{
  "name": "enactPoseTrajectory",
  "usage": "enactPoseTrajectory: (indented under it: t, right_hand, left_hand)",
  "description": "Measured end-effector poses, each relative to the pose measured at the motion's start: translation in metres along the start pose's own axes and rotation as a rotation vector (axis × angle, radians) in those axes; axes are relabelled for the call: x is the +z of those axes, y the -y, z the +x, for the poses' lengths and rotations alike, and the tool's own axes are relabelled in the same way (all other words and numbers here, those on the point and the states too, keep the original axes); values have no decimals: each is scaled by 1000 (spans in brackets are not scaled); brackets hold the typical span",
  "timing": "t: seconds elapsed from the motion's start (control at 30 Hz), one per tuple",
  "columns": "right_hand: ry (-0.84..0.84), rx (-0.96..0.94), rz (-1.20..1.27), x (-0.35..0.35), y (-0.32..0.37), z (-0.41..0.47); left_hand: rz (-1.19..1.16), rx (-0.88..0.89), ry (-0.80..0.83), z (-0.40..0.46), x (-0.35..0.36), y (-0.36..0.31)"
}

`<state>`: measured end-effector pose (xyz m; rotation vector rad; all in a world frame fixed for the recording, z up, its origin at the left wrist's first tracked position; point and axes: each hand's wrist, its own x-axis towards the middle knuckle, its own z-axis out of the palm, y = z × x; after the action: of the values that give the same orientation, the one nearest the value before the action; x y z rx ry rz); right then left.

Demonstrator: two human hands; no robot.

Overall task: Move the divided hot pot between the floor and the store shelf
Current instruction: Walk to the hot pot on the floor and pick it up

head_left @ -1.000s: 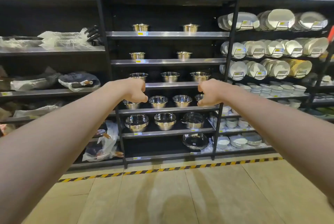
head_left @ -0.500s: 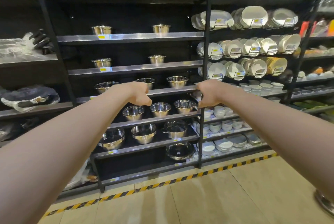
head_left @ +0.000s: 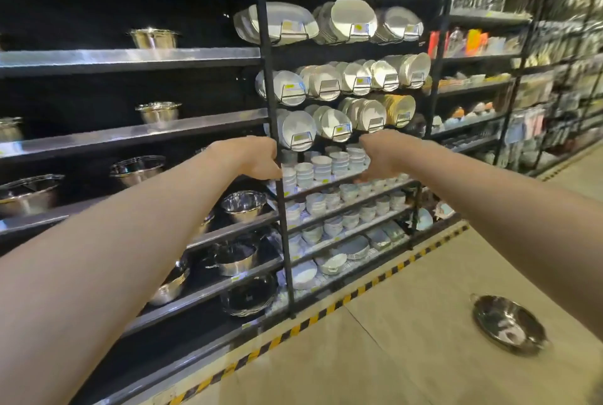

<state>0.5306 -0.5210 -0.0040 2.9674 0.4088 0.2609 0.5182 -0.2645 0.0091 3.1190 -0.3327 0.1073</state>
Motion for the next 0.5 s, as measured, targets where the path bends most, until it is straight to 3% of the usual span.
enactPoseTrajectory:
  t: [0.5]
  right_hand:
    - [96, 365, -28, 73, -162, 155]
  left_hand:
    - [-23, 368, 73, 319, 45, -83]
